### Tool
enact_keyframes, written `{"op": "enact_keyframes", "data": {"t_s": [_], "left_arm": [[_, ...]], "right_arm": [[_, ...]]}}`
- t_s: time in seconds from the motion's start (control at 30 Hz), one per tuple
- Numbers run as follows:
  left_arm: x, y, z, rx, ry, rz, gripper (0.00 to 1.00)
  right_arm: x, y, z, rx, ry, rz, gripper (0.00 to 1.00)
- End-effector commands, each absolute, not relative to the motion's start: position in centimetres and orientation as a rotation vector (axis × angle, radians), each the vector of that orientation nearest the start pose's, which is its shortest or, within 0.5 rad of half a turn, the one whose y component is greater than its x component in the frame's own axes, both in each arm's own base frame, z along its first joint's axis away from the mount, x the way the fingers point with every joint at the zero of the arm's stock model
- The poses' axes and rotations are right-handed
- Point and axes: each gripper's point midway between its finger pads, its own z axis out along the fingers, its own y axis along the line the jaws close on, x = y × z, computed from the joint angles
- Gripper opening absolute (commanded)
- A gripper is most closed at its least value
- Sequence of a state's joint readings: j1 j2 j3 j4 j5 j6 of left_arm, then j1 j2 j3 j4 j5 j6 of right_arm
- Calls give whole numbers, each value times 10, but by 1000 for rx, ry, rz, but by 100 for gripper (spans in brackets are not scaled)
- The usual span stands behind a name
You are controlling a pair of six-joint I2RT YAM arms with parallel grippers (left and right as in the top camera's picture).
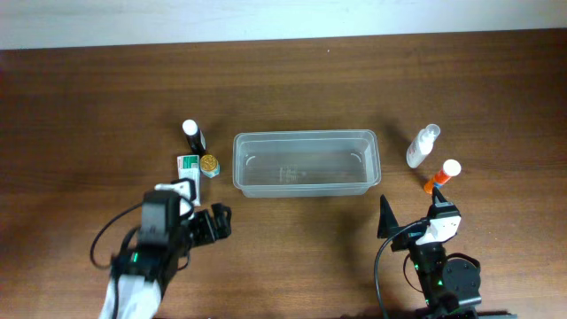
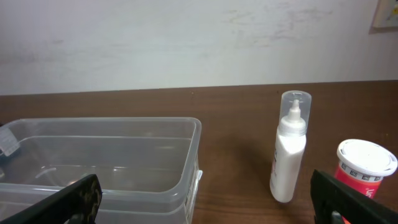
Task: Pack container
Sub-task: 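Move the left gripper forward toward the white Panadol box, then position the left gripper above the Panadol box and align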
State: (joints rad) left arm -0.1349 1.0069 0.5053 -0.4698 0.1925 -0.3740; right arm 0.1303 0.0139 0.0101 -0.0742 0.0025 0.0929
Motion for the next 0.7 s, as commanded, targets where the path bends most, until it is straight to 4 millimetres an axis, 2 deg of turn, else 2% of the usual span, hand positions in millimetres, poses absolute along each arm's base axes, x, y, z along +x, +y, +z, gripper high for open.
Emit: {"op": "enact_keyframes", "data": {"t_s": [0.0, 0.2, 0.3, 0.5, 0.67], "left_arm": [[269, -70, 65, -182, 2665, -372, 99], [283, -78, 41, -184, 2830, -348, 100], [285, -81, 38, -187, 2860, -356, 100], [284, -79, 41, -188, 2860, -343, 100], [285, -71, 60, -195, 2823, -281, 100]], "right_arm": [[244, 30, 155, -30, 1653, 158, 98], [244, 30, 155, -30, 1653, 158, 98], [244, 30, 155, -30, 1653, 157, 98], [244, 30, 155, -30, 1653, 157, 98], [244, 30, 155, -30, 1653, 158, 98]]}}
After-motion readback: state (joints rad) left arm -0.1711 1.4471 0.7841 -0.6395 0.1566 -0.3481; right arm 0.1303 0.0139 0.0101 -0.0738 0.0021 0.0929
